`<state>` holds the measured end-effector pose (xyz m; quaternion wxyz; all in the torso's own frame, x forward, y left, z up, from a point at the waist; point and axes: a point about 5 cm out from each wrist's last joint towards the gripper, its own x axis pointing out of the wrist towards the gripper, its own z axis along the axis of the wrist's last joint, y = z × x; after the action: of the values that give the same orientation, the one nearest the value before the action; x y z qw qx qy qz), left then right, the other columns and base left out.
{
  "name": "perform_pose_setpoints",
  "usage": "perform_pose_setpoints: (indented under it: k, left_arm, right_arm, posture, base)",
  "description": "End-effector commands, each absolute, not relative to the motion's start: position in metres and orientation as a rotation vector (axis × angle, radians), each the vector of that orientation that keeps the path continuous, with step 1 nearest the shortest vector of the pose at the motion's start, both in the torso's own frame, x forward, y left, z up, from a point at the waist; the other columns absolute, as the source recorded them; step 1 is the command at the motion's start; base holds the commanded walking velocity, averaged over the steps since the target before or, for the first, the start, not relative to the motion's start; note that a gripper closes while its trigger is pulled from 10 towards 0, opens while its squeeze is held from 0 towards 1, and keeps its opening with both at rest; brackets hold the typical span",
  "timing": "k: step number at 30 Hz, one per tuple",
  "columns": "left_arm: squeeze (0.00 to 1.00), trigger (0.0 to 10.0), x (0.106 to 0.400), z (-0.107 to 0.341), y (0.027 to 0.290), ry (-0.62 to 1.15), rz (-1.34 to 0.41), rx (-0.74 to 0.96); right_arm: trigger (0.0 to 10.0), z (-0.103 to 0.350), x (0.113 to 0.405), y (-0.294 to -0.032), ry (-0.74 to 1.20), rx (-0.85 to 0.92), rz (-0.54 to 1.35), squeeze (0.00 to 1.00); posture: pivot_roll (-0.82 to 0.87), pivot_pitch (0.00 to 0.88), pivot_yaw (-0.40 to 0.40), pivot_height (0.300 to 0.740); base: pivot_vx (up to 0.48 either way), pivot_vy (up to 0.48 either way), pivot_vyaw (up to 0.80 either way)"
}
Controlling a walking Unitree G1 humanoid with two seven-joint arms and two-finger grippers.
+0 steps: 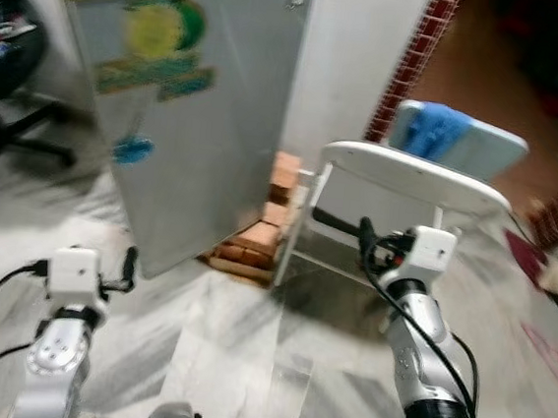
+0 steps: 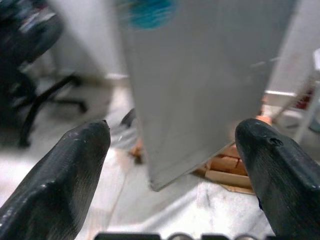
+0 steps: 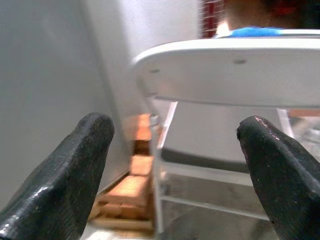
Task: Restocking fridge
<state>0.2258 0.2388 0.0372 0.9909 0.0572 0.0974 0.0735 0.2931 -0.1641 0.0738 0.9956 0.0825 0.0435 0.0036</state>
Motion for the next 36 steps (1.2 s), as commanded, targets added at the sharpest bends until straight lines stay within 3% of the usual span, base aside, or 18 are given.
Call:
perform_pose_setpoints:
  k: [1, 11, 20, 26, 33, 36]
  left_arm:
    - [0.00, 10.0, 0.232, 0.040, 0.228, 0.178, 0.107, 0.106]
    - [0.00, 10.0, 0.234, 0.039, 0.228, 0.182, 0.119, 0.104]
    - [0.00, 10.0, 0.239, 0.038, 0.227, 0.198, 0.122, 0.071]
    - [0.00, 10.0, 0.240, 0.038, 0.226, 0.204, 0.102, 0.063]
    - [0.00, 10.0, 0.240, 0.043, 0.226, 0.164, 0.080, 0.095]
    - [0.00, 10.0, 0.234, 0.048, 0.225, 0.145, 0.047, 0.121]
  right_arm:
    - [10.0, 0.070, 0.291, -0.176, 0.099, 0.138, -0.037, 0.00]
    - [10.0, 0.068, 0.292, -0.172, 0.098, 0.137, -0.041, 0.00]
    - [10.0, 0.073, 0.299, -0.173, 0.089, 0.123, -0.034, 0.00]
    - [10.0, 0.075, 0.301, -0.178, 0.078, 0.117, -0.050, 0.00]
    - [10.0, 0.070, 0.290, -0.186, 0.081, 0.072, -0.066, 0.00]
    - [10.0, 0.063, 0.272, -0.195, 0.094, 0.039, -0.060, 0.00]
  posture:
    - [0.05, 0.035, -0.042, 0.740]
    - [0.04, 0.034, -0.033, 0.740]
    - [0.04, 0.029, -0.037, 0.740]
    - [0.03, 0.030, -0.034, 0.740]
    - [0.02, 0.011, -0.024, 0.740]
    - [0.01, 0.000, -0.017, 0.740]
  base:
    - [0.000, 0.480, -0.80]
    - [0.000, 0.480, -0.80]
    - [0.000, 0.480, 0.00]
    - [0.000, 0.476, -0.66]
    - [0.000, 0.479, 0.00]
    - [0.000, 0.480, 0.00]
